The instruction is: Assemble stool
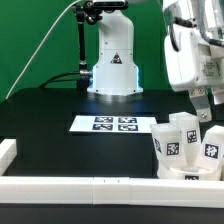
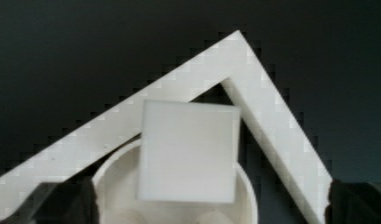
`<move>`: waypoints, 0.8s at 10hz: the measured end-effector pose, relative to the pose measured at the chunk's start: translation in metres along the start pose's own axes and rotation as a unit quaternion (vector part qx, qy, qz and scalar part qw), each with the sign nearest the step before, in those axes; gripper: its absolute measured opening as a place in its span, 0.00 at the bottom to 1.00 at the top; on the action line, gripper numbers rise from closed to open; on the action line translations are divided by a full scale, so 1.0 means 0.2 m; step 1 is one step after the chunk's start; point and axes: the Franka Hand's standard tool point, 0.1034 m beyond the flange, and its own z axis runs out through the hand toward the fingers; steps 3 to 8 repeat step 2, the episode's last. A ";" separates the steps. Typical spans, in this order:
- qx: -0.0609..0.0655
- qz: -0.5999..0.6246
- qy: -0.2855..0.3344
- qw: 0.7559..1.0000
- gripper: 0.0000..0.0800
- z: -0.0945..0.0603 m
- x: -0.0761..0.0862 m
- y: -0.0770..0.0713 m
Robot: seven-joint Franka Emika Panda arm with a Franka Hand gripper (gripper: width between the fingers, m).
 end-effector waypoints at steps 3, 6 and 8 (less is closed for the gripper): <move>0.000 0.000 0.001 1.000 0.81 0.01 0.00 0.00; 0.000 0.000 0.001 1.000 0.81 0.01 0.00 0.00; 0.000 0.000 0.001 1.000 0.81 0.01 0.00 0.00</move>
Offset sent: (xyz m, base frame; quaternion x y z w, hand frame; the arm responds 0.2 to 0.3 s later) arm 0.0000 0.0000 0.0000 0.0000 0.0000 0.0000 1.0000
